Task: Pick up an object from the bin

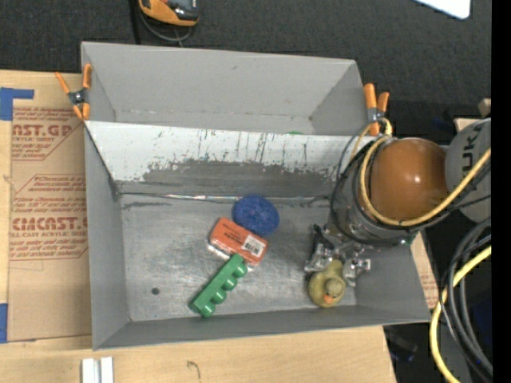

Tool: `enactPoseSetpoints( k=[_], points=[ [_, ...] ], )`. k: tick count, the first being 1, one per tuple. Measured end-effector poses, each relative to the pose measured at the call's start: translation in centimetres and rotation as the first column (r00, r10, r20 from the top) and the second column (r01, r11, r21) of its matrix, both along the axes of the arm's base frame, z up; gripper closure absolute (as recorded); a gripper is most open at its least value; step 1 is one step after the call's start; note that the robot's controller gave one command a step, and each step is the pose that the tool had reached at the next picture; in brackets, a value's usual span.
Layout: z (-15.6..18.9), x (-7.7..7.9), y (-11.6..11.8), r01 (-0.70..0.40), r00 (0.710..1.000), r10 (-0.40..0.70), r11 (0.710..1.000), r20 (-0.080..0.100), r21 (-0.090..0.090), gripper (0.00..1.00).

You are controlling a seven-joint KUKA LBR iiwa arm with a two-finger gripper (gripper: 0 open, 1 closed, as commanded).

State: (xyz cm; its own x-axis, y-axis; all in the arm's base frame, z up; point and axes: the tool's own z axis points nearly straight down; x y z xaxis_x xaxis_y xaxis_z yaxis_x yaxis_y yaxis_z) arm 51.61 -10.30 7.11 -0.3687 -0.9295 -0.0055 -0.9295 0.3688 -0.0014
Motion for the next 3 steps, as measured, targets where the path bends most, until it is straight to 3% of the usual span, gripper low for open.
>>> enactPoseSetpoints(
  k=[1,2,3],
  points=[
    [0.0,0.0,0.0,0.000,1.000,0.000,1.000,0.000,0.000,1.00],
    [9.0,0.0,-0.1,-0.035,0.999,0.035,0.999,-0.003,-0.001,1.00],
    [9.0,0.0,-0.1,-0.035,0.999,0.035,0.999,-0.003,-0.001,1.00]
  ],
)
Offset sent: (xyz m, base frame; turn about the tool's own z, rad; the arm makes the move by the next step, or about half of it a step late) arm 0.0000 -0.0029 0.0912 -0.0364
